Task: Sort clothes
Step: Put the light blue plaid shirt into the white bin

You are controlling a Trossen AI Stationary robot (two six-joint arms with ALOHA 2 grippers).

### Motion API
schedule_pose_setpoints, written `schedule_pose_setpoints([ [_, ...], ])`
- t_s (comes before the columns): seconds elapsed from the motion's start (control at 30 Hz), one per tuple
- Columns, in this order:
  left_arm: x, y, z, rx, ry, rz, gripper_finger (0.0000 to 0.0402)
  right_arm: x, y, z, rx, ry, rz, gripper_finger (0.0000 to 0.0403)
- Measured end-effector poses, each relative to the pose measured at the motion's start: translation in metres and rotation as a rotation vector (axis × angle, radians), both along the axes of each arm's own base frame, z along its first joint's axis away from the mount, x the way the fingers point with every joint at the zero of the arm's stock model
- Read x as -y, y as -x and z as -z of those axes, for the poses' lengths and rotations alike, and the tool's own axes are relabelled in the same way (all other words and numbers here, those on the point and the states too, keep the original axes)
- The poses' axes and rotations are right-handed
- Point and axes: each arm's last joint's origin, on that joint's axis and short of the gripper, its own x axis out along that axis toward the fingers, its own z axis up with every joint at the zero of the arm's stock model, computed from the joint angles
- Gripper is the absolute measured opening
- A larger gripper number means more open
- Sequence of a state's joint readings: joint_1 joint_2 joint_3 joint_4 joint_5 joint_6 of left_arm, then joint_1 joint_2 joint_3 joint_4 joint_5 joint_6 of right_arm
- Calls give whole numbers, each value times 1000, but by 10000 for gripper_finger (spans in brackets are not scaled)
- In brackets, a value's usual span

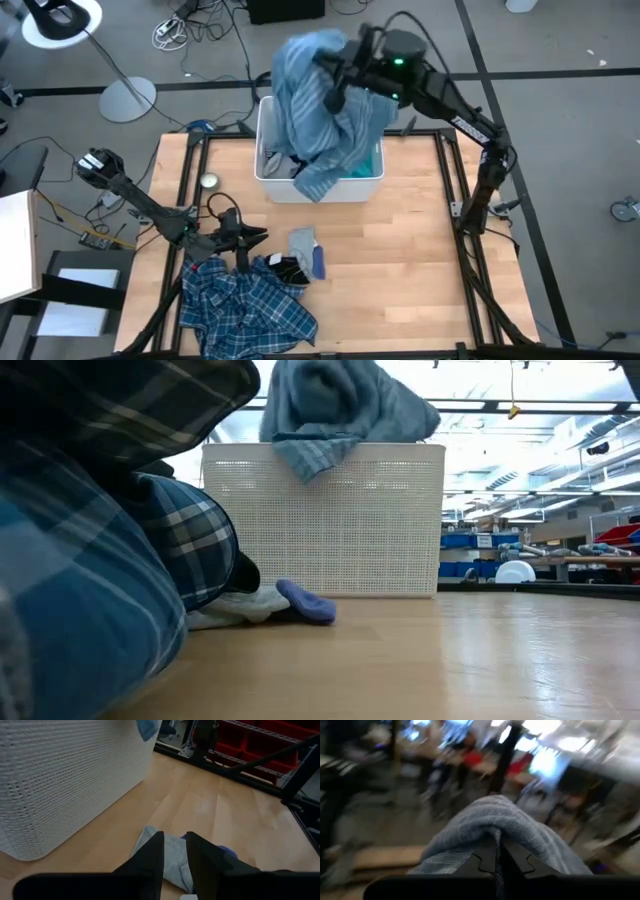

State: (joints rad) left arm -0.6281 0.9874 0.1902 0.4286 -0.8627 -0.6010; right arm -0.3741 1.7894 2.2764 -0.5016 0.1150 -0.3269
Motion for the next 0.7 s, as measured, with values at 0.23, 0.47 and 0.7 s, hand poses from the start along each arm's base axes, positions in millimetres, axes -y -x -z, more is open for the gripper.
schedule_pose_setpoints([
  [0.23,0,0,-1,6,6,-1,85,28,-51,88,-220,-274,-100,5],
  [0.47,0,0,-1,7,9,-2,85,45,-89,200,-440,-505,-52,6],
  [0.7,0,0,0,3,12,-3,85,65,-98,298,-495,-691,51,14],
])
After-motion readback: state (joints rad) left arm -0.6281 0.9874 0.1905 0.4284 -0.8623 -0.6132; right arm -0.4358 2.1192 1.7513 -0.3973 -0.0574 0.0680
